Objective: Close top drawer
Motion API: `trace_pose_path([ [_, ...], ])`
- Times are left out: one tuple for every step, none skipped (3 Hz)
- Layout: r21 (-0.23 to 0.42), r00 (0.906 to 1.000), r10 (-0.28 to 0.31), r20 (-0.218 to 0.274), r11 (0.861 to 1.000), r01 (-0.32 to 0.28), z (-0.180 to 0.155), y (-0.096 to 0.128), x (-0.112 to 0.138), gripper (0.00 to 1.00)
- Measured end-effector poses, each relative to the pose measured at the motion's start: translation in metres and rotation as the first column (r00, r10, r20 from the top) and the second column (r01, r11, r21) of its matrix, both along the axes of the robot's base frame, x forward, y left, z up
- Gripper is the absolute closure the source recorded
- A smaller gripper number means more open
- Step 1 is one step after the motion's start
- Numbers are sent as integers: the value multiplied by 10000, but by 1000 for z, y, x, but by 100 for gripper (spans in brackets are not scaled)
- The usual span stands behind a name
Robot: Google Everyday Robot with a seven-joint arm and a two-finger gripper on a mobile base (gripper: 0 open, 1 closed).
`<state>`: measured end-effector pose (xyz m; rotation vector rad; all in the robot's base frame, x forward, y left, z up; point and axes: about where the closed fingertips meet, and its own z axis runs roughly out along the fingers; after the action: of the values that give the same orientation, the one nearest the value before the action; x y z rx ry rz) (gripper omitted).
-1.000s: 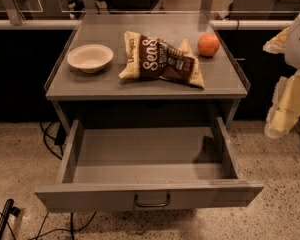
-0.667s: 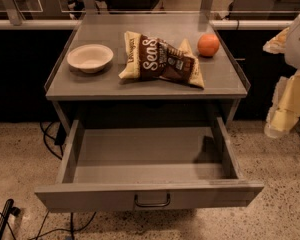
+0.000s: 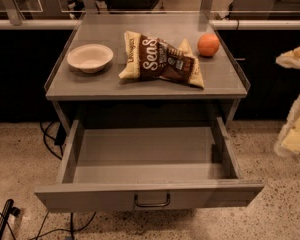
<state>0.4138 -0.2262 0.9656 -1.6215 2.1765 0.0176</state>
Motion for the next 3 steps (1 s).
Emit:
trace_pose_path([
  [982,9999,84,-83,9951,-75,-23,21,-17,17],
  [1562,9982,280,-533,9875,-193,-64,47,-30,40],
  [1958,9945,451,-943,9803,-258,-106,72,-44,63],
])
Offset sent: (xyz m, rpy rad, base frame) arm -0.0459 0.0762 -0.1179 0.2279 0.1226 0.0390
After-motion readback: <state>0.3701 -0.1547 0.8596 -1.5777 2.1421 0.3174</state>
